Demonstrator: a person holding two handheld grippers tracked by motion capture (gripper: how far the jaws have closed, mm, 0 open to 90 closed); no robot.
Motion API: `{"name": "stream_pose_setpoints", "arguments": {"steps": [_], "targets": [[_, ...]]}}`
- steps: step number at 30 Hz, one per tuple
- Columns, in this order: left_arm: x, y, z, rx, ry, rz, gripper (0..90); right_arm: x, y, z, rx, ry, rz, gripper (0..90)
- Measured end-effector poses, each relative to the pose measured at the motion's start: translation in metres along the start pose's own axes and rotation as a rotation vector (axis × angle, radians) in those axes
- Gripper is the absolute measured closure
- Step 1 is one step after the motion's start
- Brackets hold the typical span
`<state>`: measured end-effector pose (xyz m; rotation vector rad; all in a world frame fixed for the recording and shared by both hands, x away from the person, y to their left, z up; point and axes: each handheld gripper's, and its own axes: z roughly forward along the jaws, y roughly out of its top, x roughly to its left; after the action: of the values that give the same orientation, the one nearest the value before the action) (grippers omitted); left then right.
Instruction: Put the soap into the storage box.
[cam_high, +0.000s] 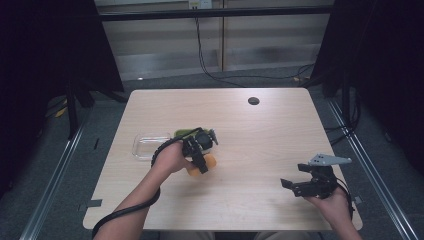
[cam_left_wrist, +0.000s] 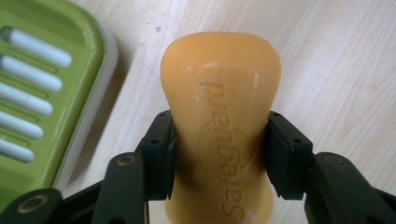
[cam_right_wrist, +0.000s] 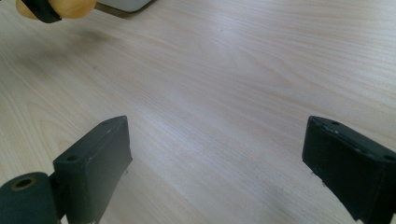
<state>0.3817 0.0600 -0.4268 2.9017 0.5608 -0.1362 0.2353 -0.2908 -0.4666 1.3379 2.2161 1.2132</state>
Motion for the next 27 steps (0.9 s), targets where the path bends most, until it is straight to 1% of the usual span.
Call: {"name": "stream_pose_setpoints", "arguments": {"steps": [1, 2, 3, 4, 6, 7, 8, 9, 10, 12, 14, 15, 16, 20, 21, 23, 26, 27], "targets": [[0.002, -0.001, -0.003, 0.001, 0.004, 0.003, 50.2, 0.0, 0.0, 0.0, 0.001, 0.001, 0.0, 7.8], [0.003, -0.001, -0.004, -0.005, 0.002, -0.002, 50.2, 0.0, 0.0, -0.001, 0.001, 0.001, 0.0, 7.8], [0.004, -0.002, -0.006, 0.001, 0.003, 0.008, 50.2, 0.0, 0.0, -0.001, 0.001, 0.001, 0.0, 7.8], [0.004, -0.002, -0.006, 0.001, 0.003, 0.008, 50.2, 0.0, 0.0, -0.001, 0.001, 0.001, 0.0, 7.8], [0.005, -0.003, -0.009, 0.002, 0.004, -0.001, 50.2, 0.0, 0.0, -0.001, 0.0, 0.0, -0.004, 7.7], [0.006, -0.003, -0.01, -0.006, 0.008, -0.008, 50.2, 0.0, 0.0, -0.001, 0.0, -0.001, -0.006, 7.7], [0.008, -0.003, -0.012, 0.006, 0.002, 0.005, 50.2, 0.001, 0.0, -0.001, 0.003, -0.001, -0.007, 7.7], [0.009, -0.004, -0.014, 0.007, 0.009, 0.005, 50.2, 0.001, 0.001, -0.001, 0.002, 0.002, -0.009, 7.7], [0.009, -0.005, -0.014, 0.001, 0.01, -0.005, 50.2, 0.001, 0.001, -0.001, 0.002, 0.001, -0.01, 7.7], [0.011, -0.006, -0.017, 0.003, 0.013, 0.004, 50.2, 0.001, 0.001, -0.001, 0.001, 0.002, -0.009, 7.7], [0.011, -0.006, -0.019, -0.005, 0.016, -0.008, 50.2, 0.001, 0.001, -0.001, 0.0, 0.002, -0.011, 7.6], [0.013, -0.006, -0.02, 0.002, 0.014, 0.0, 50.2, 0.001, 0.001, -0.001, 0.0, 0.001, -0.014, 7.6], [0.013, -0.006, -0.021, -0.002, 0.015, -0.008, 50.2, 0.001, 0.001, -0.001, -0.002, -0.001, -0.017, 7.6], [0.014, -0.007, -0.024, -0.005, 0.018, -0.011, 50.2, 0.001, 0.001, -0.002, -0.003, -0.002, -0.014, 7.6], [0.015, -0.007, -0.026, -0.014, 0.014, -0.024, 50.2, 0.001, 0.001, -0.002, -0.003, -0.002, -0.011, 7.6], [0.016, -0.008, -0.027, -0.014, 0.02, -0.018, 50.2, 0.001, 0.001, -0.002, -0.003, -0.002, -0.01, 7.6], [0.017, -0.008, -0.029, -0.019, 0.018, -0.026, 50.2, 0.001, 0.001, -0.002, -0.004, -0.001, -0.011, 7.6], [0.019, -0.008, -0.031, -0.019, 0.016, -0.017, 50.2, 0.001, 0.001, -0.002, -0.004, -0.001, -0.012, 7.6]]}}
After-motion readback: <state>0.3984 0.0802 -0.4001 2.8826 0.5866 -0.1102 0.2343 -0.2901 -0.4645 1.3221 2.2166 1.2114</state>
